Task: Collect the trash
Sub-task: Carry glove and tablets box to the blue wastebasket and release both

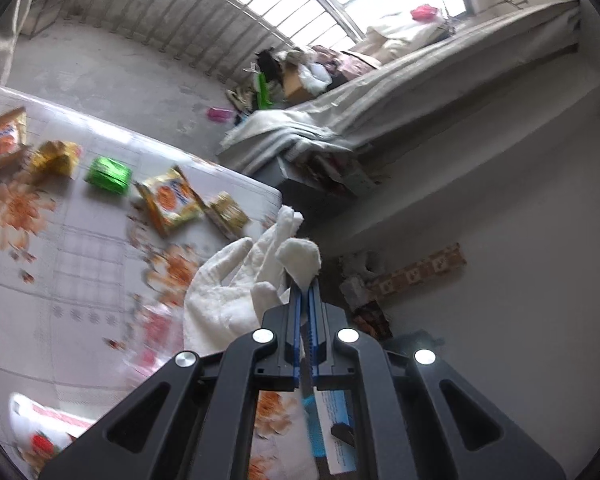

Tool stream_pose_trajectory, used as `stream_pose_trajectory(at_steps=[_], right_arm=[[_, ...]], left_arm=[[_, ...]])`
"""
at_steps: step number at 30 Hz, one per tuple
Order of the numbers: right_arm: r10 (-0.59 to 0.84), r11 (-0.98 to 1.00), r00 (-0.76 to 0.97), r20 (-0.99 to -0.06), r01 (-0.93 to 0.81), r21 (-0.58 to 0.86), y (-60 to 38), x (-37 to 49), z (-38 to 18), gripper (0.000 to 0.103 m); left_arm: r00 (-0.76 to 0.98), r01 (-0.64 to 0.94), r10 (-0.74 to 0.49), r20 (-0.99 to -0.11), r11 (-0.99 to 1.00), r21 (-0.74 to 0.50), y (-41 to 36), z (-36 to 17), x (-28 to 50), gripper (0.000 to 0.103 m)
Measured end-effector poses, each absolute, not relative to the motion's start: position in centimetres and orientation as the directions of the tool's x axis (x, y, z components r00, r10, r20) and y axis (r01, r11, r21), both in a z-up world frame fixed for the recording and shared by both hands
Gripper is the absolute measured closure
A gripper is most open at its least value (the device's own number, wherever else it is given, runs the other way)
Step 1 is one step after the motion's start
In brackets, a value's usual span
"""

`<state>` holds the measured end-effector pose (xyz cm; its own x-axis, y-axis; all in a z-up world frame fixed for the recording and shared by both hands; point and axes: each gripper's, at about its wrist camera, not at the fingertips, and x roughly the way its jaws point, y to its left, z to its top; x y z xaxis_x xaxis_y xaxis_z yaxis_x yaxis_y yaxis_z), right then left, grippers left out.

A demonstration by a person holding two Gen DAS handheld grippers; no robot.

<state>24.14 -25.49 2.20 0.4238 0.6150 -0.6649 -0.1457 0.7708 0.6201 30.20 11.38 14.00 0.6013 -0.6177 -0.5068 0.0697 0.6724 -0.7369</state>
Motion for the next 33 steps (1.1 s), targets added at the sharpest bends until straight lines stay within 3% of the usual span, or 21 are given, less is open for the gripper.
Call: stream_pose_trajectory(at_steps=[15, 22, 33], right_arm=[[0.465, 0.768, 0.616, -0.635, 0.077, 0.636, -41.4, 14.5, 2.6, 0.036], [0.336, 0.715, 0.655, -0.677, 0.291, 0.636, -50.1, 9.0, -0.7, 0.036], [0.260, 0.526, 0.608, -0.750, 0.562, 0.638, -59.2, 4.5, -9.6, 0.036]], left_arm=[[0.325, 0.294, -0.816, -0.477, 0.567, -0.769, -9.2, 14.2, 24.3, 0.100], [0.127, 0.326, -0.847, -0.516, 0.528, -0.784, -22.5, 9.6, 22.2, 0.100], [-0.082, 0.330, -0.739, -0.669, 0.614, -0.717, -38.4, -1.0, 21.9, 0.100]])
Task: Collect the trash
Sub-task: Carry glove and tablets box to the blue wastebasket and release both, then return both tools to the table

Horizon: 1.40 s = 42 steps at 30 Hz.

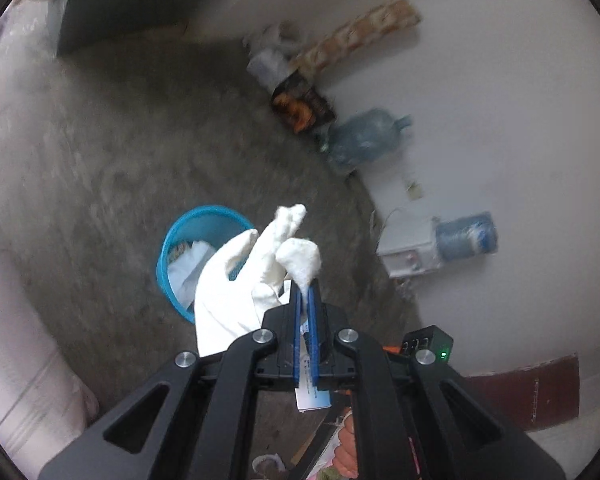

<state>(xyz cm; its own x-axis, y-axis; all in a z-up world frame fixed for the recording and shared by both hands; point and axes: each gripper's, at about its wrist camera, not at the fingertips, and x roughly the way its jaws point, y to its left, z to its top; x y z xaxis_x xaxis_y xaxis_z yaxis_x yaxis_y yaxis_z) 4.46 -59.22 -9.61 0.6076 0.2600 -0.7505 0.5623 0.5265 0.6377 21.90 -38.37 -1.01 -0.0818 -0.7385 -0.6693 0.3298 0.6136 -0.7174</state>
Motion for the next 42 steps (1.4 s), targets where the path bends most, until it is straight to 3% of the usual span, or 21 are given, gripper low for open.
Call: stream_pose_trajectory(at_steps=[10, 12, 13, 14, 18, 30, 35, 42], right_arm=[[0.248, 0.372, 0.639, -0.728, 0.631, 0.681, -64.9, 4.9, -14.7, 0.034], [0.242, 0.346, 0.641, -0.728, 0.644, 0.682, -65.6, 5.5, -16.0, 0.023], [0.235, 0.336, 0.635, -0.736, 0.657, 0.675, -65.9, 5.5, -16.6, 0.022], [0.232, 0.329, 0.627, -0.744, 0.669, 0.667, -66.0, 5.6, -17.2, 0.022], [0.255, 0.301, 0.607, -0.752, 0.690, 0.659, -65.9, 4.9, -19.0, 0.022], [0.252, 0.375, 0.591, -0.766, 0.670, 0.640, -62.9, 2.4, -16.0, 0.022], [0.252, 0.470, 0.581, -0.774, 0.626, 0.623, -59.8, 1.4, -12.9, 0.022], [0.299, 0.596, 0.563, -0.771, 0.521, 0.611, -54.5, 2.1, -9.3, 0.022]], left_arm=[[-0.201, 0.343, -0.625, -0.754, 0.676, -0.652, -47.2, -9.1, 22.4, 0.098], [-0.197, 0.353, -0.573, -0.795, 0.715, -0.603, -48.1, -10.4, 22.4, 0.085], [-0.181, 0.335, -0.558, -0.810, 0.739, -0.585, -48.0, -11.0, 22.5, 0.071], [-0.163, 0.310, -0.554, -0.816, 0.757, -0.576, -47.6, -11.3, 22.6, 0.064], [-0.158, 0.307, -0.552, -0.819, 0.761, -0.572, -46.7, -11.6, 22.3, 0.063], [-0.084, 0.367, -0.604, -0.792, 0.721, -0.588, -43.4, -5.3, 20.2, 0.058], [-0.078, 0.485, -0.617, -0.783, 0.663, -0.570, -40.2, -1.0, 16.8, 0.043], [0.055, 0.567, -0.645, -0.762, 0.649, -0.508, -30.5, 6.0, 15.4, 0.031]])
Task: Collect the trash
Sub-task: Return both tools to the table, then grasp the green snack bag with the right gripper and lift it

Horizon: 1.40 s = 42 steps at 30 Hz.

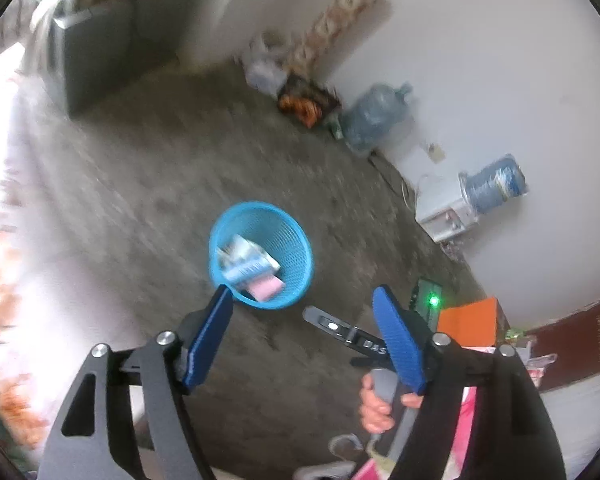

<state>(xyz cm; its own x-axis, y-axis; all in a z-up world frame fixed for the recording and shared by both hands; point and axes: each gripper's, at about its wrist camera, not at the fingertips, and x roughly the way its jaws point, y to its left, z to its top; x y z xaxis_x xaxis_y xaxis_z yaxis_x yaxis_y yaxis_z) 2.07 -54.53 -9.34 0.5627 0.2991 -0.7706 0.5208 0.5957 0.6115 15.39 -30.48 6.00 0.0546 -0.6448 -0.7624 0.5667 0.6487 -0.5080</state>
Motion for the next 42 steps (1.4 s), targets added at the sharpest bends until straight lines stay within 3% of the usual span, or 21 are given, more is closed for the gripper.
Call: stream_pose_trajectory(at_steps=[6, 11, 16, 22, 29, 42], right_arm=[[0.409, 0.603, 0.596, -0.691, 0.392, 0.695, -49.3, 4.3, -6.7, 0.022], [0.517, 0.628, 0.545, -0.659, 0.282, 0.726, -44.1, 8.0, -5.4, 0.022], [0.616, 0.656, 0.461, -0.639, 0.149, 0.740, -38.2, 12.0, -4.1, 0.022], [0.721, 0.633, 0.327, -0.611, 0.046, 0.773, -29.8, 15.1, -3.8, 0.022], [0.751, 0.631, 0.237, -0.616, 0.017, 0.776, -23.3, 17.0, -3.9, 0.025], [0.792, 0.583, 0.147, -0.593, 0.111, 0.805, -20.1, 20.2, -7.0, 0.042]], left_arm=[[0.265, 0.521, -0.612, -0.745, 0.741, -0.424, -17.5, 9.3, 14.6, 0.027], [0.552, 0.383, -0.466, -0.692, 0.878, -0.286, -5.3, 11.5, 12.7, 0.022], [0.701, 0.105, -0.288, -0.653, 0.947, -0.305, 6.6, 11.1, 10.9, 0.021], [0.717, -0.117, -0.208, -0.666, 0.905, -0.408, 15.1, 7.6, 8.7, 0.021], [0.686, -0.127, -0.277, -0.672, 0.865, -0.486, 18.2, 4.2, 7.9, 0.021], [0.627, 0.033, -0.487, -0.608, 0.796, -0.604, 16.4, 2.1, 9.3, 0.023]])
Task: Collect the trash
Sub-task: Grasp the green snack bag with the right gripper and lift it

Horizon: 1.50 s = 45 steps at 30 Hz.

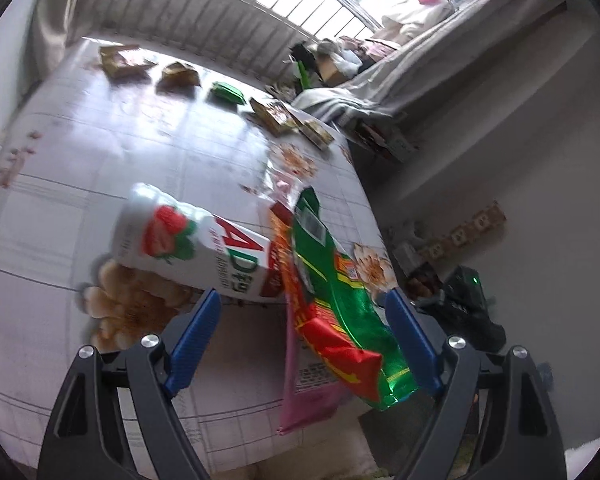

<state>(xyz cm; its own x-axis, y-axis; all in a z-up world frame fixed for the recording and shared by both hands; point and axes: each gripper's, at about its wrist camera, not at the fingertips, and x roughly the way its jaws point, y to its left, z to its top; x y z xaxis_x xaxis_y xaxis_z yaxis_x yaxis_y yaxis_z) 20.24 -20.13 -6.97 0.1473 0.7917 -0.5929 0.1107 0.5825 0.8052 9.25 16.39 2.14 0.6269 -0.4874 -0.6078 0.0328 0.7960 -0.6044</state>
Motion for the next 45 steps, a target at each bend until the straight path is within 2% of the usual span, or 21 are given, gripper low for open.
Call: stream_pose_trajectory(at_steps=[2, 5, 7, 9, 13, 21, 34, 38, 45], right_arm=[[0.798, 0.574, 0.140, -0.586, 0.118, 0.810, -19.9, 20.5, -7.2, 0.047], [0.808, 0.561, 0.131, -0.574, 0.125, 0.818, -19.5, 20.9, -7.6, 0.060], [0.814, 0.551, 0.131, -0.565, 0.134, 0.824, -19.6, 20.9, -7.8, 0.078], [0.825, 0.534, 0.133, -0.549, 0.133, 0.835, -19.9, 20.7, -7.8, 0.088], [0.860, 0.474, 0.158, -0.486, 0.111, 0.874, -20.5, 20.5, -7.3, 0.097], [0.906, 0.364, 0.195, -0.376, 0.095, 0.927, -22.3, 20.1, -6.5, 0.100], [0.886, 0.265, 0.355, -0.297, 0.137, 0.954, -30.5, 18.3, -6.3, 0.101], [0.856, 0.273, 0.410, -0.314, 0.159, 0.949, -33.1, 17.8, -6.6, 0.101], [0.792, 0.373, 0.446, -0.417, 0.187, 0.909, -35.8, 18.1, -7.7, 0.101]], left_arm=[[0.615, 0.050, -0.511, -0.601, 0.785, -0.617, 15.9, 1.8, 9.9, 0.028], [0.598, 0.075, -0.530, -0.602, 0.785, -0.615, 15.1, 1.4, 10.8, 0.035], [0.587, 0.078, -0.537, -0.606, 0.782, -0.618, 14.8, 1.0, 11.2, 0.038], [0.577, 0.078, -0.550, -0.604, 0.773, -0.630, 14.5, 0.6, 11.5, 0.041], [0.569, 0.091, -0.562, -0.600, 0.768, -0.634, 14.2, 0.6, 11.5, 0.043], [0.559, 0.087, -0.568, -0.604, 0.765, -0.638, 14.0, 0.3, 11.6, 0.044], [0.549, 0.077, -0.554, -0.626, 0.779, -0.622, 13.6, 0.1, 11.6, 0.045], [0.549, 0.069, -0.544, -0.634, 0.786, -0.614, 13.6, 0.1, 11.7, 0.045], [0.559, 0.073, -0.529, -0.638, 0.798, -0.598, 13.9, 1.2, 12.4, 0.045]])
